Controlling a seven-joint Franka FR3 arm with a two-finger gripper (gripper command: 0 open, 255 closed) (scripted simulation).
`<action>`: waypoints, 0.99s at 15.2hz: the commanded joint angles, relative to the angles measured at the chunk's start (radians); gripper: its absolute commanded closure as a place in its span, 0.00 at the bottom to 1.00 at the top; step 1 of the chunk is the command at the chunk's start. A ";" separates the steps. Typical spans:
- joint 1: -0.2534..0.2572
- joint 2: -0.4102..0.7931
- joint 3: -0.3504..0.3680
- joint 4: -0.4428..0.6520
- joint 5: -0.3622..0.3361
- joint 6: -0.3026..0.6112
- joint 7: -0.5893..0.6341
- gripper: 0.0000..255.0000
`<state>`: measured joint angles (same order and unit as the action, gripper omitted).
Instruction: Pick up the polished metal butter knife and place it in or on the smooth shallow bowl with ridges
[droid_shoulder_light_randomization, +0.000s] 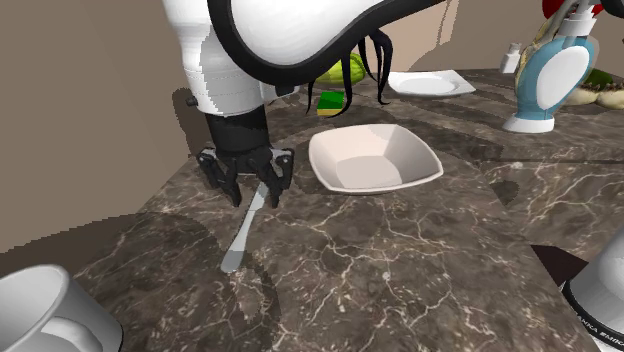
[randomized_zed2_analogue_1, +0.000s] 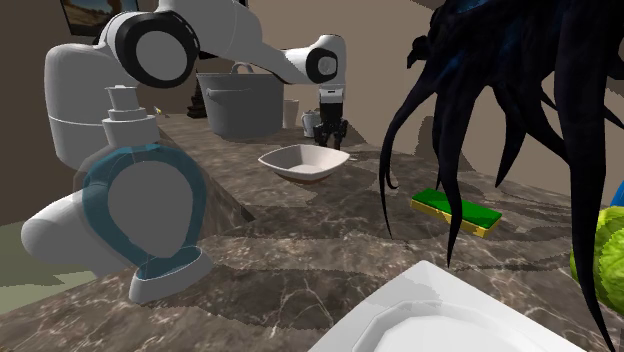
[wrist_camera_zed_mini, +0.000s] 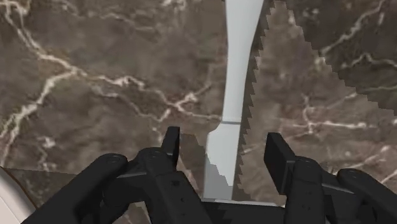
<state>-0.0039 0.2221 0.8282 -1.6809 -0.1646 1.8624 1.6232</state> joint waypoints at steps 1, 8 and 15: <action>0.000 0.000 0.000 0.000 0.000 0.000 0.000 1.00; 0.000 0.000 0.000 0.000 0.000 0.000 0.000 1.00; 0.006 -0.003 0.004 0.078 0.005 -0.079 -0.004 1.00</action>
<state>-0.0016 0.2160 0.8314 -1.6181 -0.1577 1.7962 1.6173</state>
